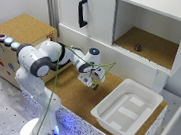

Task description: Push the yellow block to the right

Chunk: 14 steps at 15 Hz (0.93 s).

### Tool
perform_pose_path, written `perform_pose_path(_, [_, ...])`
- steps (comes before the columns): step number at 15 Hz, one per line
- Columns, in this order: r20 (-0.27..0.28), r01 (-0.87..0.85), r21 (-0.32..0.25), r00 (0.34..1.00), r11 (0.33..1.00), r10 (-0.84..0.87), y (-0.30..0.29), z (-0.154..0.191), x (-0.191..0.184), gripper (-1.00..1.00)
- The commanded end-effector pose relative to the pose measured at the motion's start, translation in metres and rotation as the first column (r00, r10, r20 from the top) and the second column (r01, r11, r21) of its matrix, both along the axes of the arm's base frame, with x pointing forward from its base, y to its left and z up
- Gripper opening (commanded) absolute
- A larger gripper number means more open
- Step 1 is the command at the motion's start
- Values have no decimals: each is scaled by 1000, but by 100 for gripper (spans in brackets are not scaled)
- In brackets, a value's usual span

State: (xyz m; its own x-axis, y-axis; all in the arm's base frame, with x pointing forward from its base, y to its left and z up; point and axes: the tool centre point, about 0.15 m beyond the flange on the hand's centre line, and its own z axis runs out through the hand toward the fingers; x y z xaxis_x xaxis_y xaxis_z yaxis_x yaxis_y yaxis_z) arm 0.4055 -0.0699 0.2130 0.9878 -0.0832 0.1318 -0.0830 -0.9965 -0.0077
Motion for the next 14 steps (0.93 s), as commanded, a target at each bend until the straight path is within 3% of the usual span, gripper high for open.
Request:
perform_pose_path(1, [65,66,-156,996,986,-56,6,2,-26,-100])
perform_pose_path(6, [49,87,-121,995,989,-82,-4,-1,-32,-100])
perform_pose_path(14, [60,94,-135,994,986,-87,-27,-7,-19,-100])
